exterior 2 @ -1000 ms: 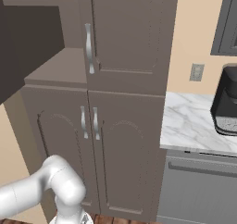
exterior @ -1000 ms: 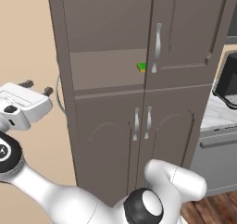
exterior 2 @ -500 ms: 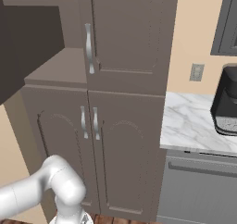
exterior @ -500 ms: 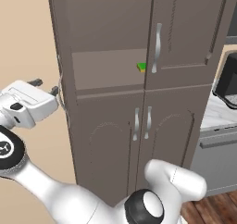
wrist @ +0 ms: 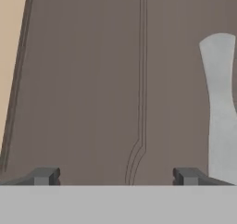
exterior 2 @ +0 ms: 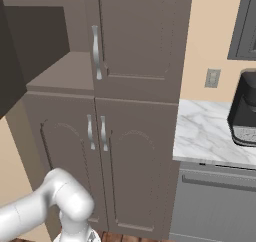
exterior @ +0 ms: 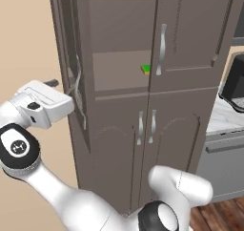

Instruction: Pick up the sponge and sponge from the sink, and place them back in the cabinet, and close the cabinet doors.

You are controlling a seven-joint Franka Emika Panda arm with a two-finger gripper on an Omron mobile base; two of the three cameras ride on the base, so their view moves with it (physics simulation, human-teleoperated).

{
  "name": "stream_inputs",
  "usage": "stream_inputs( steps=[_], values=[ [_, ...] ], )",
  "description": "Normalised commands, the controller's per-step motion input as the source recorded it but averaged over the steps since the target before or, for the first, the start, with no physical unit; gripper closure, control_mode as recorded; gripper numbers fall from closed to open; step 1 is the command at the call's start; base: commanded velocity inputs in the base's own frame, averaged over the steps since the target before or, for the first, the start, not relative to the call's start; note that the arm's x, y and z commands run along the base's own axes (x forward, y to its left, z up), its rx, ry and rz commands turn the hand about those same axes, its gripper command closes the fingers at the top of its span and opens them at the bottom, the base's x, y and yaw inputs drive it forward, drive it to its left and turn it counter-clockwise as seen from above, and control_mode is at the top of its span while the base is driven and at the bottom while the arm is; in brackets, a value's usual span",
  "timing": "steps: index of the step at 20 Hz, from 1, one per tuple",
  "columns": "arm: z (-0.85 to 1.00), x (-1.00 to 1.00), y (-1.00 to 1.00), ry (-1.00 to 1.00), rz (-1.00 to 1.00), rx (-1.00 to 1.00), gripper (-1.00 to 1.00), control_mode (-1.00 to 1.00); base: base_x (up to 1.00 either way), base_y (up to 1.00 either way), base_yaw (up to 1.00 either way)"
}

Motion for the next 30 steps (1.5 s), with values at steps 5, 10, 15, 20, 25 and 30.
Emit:
stream_inputs(
  steps=[5,10,15,20,25,30],
  values=[
    [0.0,0.0,-0.53,0.0,0.0,0.0,-1.0,-1.0,0.0,0.0,0.0],
    [0.0,0.0,-0.54,0.0,0.0,0.0,-1.0,-1.0,0.0,0.0,0.0],
    [0.0,0.03,-0.52,0.0,0.0,0.0,-1.0,-1.0,0.0,0.0,0.0],
    [-0.02,0.09,-0.49,0.0,0.0,0.0,-1.0,-1.0,0.0,0.0,0.0],
    [-0.05,0.15,-0.5,0.0,0.03,0.0,-1.0,-1.0,0.0,0.0,0.0],
    [-0.08,0.21,-0.49,0.0,0.06,0.0,-1.0,-1.0,0.0,0.0,0.0]
  ],
)
